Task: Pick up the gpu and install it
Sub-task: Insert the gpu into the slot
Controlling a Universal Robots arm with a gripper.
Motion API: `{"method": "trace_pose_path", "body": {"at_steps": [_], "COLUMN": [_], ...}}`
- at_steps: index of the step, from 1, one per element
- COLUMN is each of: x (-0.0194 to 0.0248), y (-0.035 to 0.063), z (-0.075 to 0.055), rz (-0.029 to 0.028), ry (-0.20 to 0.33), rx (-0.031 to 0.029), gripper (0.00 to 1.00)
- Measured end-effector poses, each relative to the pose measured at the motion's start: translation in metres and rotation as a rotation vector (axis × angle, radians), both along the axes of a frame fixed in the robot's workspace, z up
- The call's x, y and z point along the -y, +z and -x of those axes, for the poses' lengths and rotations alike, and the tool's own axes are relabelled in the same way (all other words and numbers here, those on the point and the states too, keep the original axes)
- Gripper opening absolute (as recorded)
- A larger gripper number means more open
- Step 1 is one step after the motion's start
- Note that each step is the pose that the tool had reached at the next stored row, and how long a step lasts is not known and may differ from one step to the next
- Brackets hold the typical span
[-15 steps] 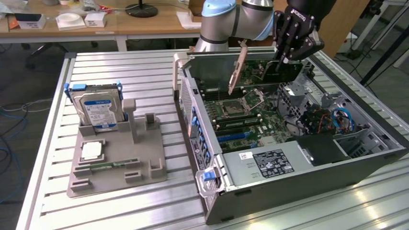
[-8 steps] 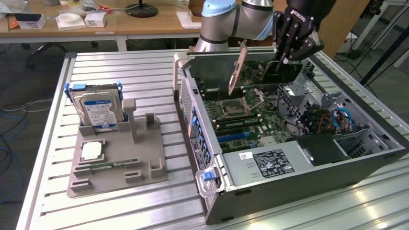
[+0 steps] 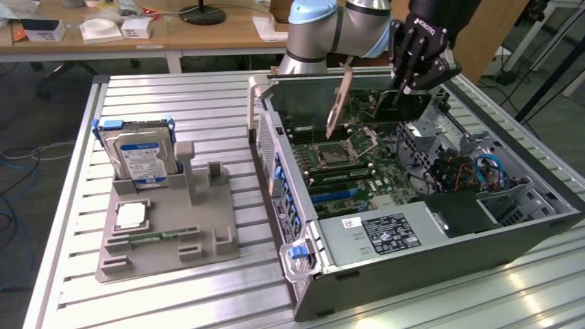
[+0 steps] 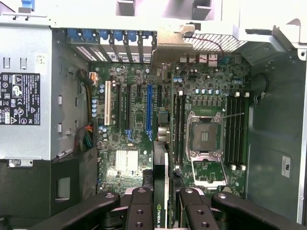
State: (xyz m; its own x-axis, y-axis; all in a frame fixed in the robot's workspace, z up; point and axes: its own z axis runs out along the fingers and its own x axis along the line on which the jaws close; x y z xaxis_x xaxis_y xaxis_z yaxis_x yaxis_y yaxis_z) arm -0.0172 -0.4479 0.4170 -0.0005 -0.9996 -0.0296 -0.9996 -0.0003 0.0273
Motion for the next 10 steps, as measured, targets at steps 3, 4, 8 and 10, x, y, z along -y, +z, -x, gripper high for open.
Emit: {"method": "trace_pose_path", "body": {"at_steps": [3, 4, 8, 10], "x": [0.0, 0.0, 0.0, 0.0], "y": [-0.0023, -0.0032, -0.0069, -0.0086], "z": [0.0, 0.0, 0.0, 0.0], "rz": [0.0001, 0.0001, 0.0006, 0.0008], "ry": [0.0, 0.0, 0.0, 0.0], "rx": [0.0, 0.0, 0.0, -0.0001], "gripper": [0.26, 0.26, 0.26, 0.26]}}
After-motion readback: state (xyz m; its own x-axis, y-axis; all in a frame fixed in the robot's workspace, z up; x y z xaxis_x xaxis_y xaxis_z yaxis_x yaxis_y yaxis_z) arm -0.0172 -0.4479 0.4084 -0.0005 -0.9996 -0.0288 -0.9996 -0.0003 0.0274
